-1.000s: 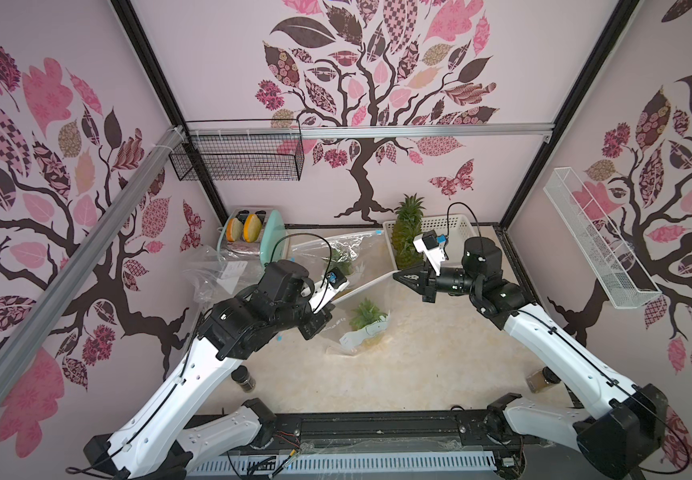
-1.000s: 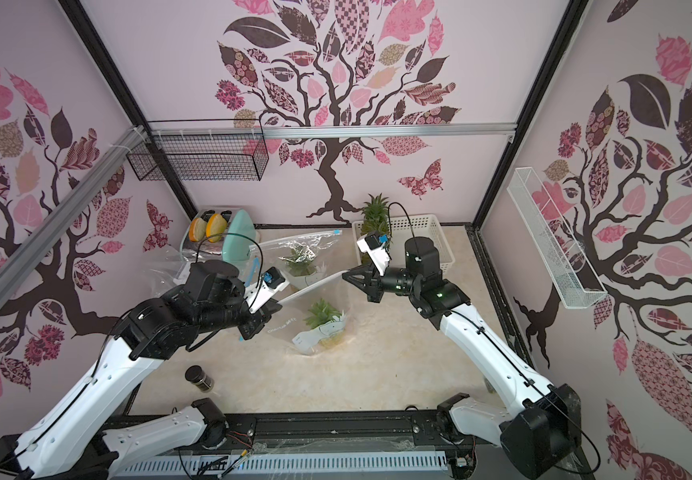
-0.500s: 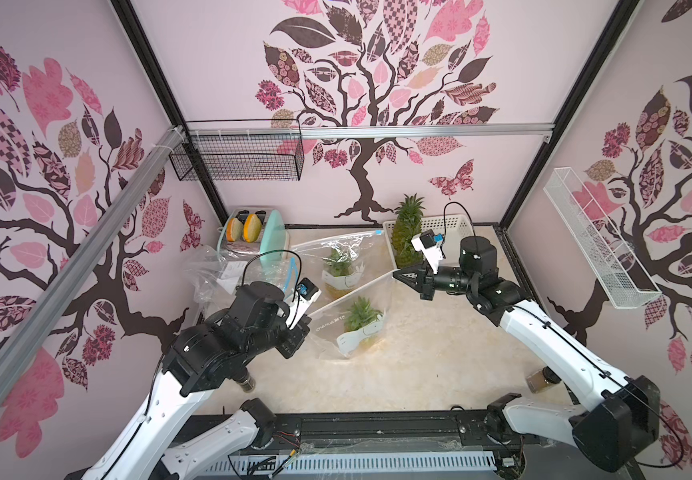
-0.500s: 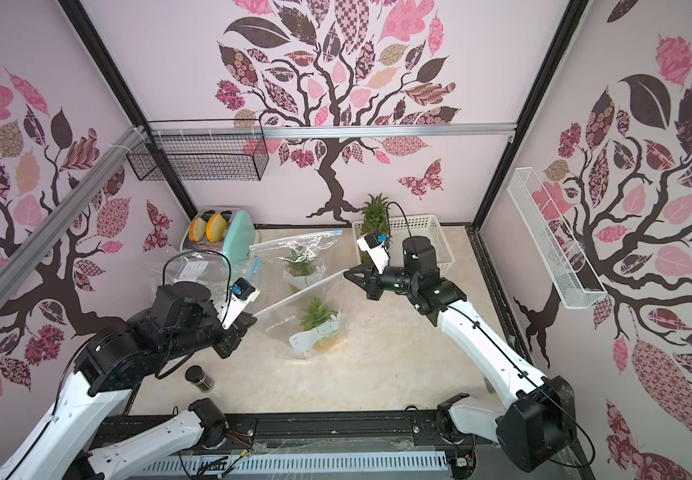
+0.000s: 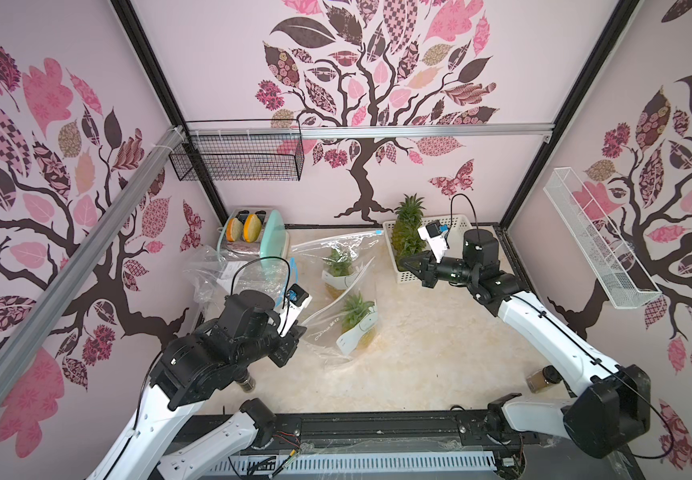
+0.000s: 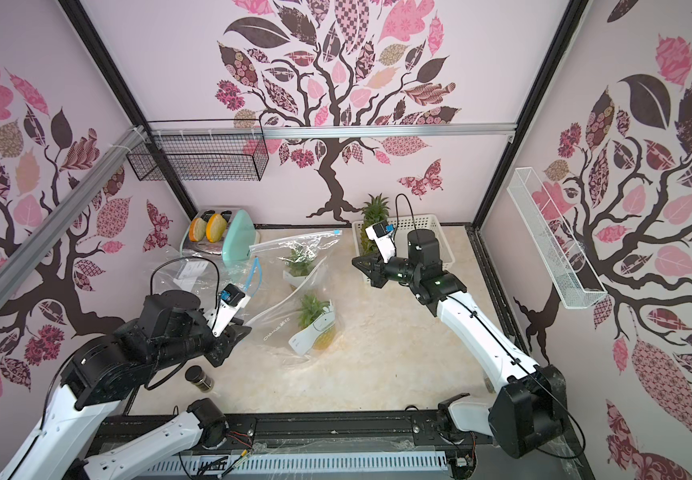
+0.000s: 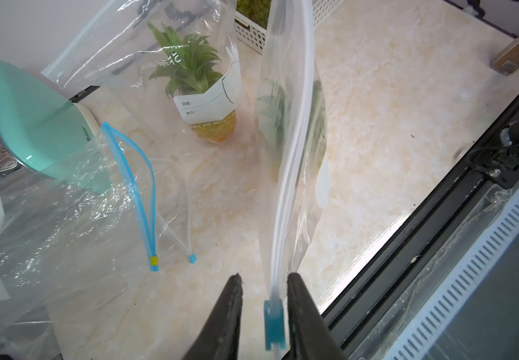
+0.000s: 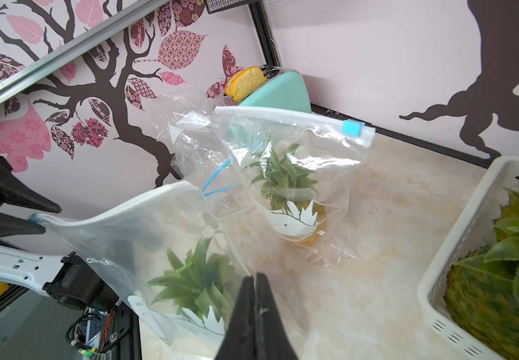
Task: Open the zip-top bag and take out the pineapple
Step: Unzip the zipper on the zipper food storage bag, then adjust the zipper food storage bag at the center of the board.
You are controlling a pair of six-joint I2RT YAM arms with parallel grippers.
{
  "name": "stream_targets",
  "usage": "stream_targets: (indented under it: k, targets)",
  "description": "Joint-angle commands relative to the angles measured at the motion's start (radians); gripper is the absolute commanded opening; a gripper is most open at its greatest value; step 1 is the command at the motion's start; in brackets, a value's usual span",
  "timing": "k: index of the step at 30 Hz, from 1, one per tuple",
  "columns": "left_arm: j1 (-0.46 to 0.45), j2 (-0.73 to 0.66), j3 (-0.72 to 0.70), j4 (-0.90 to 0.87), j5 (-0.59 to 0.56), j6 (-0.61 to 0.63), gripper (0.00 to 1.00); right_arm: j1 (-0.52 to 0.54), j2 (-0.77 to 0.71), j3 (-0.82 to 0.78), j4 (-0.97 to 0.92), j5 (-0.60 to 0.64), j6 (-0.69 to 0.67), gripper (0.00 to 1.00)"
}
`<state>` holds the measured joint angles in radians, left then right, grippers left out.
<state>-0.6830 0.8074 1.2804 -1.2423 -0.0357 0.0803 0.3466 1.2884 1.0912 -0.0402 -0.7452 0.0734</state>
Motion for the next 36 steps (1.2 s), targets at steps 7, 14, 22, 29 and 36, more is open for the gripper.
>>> stream_targets:
  k: [7,14,22,29,36]
  targets:
    - [0.002,0.042,0.039,0.277,0.155,-0.010,0.52,0.031,-0.044,0.067,-0.119,-0.025,0.003,0.32]
    - [0.003,0.109,0.159,0.348,0.054,0.002,0.59,0.187,-0.069,0.087,-0.314,0.139,-0.023,0.41]
    - [0.062,0.159,0.126,0.333,-0.011,-0.027,0.59,0.223,-0.109,-0.044,-0.216,0.155,0.179,0.50]
    - [0.458,0.157,-0.072,0.470,0.489,-0.157,0.58,0.266,-0.108,-0.055,-0.210,0.179,0.236,0.57]
    - [0.497,0.183,-0.265,0.685,0.774,-0.289,0.57,0.313,-0.078,-0.051,-0.192,0.213,0.293,0.58]
